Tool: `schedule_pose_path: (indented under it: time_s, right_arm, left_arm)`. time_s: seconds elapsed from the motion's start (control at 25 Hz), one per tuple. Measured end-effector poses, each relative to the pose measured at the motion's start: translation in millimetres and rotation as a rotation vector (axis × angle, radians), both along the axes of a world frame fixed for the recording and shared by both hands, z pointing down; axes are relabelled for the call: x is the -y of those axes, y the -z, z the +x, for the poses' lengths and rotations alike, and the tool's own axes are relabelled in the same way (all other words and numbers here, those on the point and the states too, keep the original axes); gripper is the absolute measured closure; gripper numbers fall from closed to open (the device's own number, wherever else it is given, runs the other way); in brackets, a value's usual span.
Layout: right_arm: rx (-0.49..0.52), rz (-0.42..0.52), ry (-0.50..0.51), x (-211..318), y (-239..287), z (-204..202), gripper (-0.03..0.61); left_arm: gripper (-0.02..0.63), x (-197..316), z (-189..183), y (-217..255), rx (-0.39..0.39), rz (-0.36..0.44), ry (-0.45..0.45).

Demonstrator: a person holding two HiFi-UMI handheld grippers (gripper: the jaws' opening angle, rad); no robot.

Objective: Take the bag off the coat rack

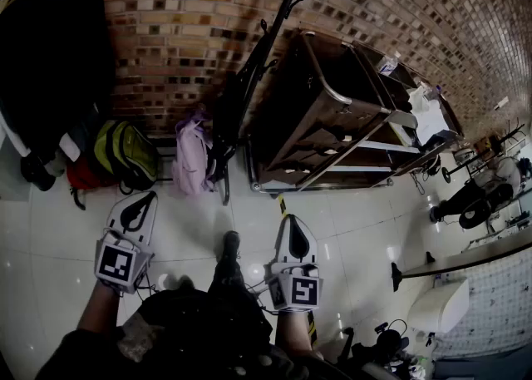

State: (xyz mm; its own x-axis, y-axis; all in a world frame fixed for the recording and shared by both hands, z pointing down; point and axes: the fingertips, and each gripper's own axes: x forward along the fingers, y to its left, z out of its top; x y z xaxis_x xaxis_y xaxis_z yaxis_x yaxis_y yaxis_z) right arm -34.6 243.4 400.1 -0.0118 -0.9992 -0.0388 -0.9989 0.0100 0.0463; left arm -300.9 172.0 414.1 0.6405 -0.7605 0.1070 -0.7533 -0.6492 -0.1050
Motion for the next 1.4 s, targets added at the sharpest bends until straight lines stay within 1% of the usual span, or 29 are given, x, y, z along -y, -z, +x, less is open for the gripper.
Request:
schedule_pose_path:
  time_s: [0.16, 0.32, 0.6, 0.76, 0.88, 1.12, 1.4]
  right_arm:
    - [0.005, 0.019, 0.025, 24, -2, 18, 0.571]
    - [0.011, 0.034, 0.038, 56, -3, 43, 0.571]
    - [0.029, 0.030, 0.009, 113, -13, 107, 0.571]
    - [0.053, 0.018, -0.004, 144, -13, 142, 0.571]
    - [0.044, 0.001, 0.025, 168, -17, 158, 0.571]
    - [0.054, 0.011, 0.076, 223, -11, 185, 0.571]
    - [0.045, 0.014, 0.150, 277, -9, 218, 0.571]
  left_arm:
    - [0.575, 21, 14, 0, 0.003, 0.012, 0.034]
    - [0.575, 50, 42, -1, 0.008, 0.023, 0.033]
    - [0.575, 123, 101, -10, -0.006, -0.028, 0.033]
    - [0.575, 163, 141, -3, -0.020, -0.048, 0.024]
    - [0.575, 189, 167, 1, -0.049, -0.064, 0.027]
    - [0.572, 234, 205, 4, -0.041, -0.062, 0.050]
    - [0.571, 278, 242, 3, -0.057, -0.048, 0.092]
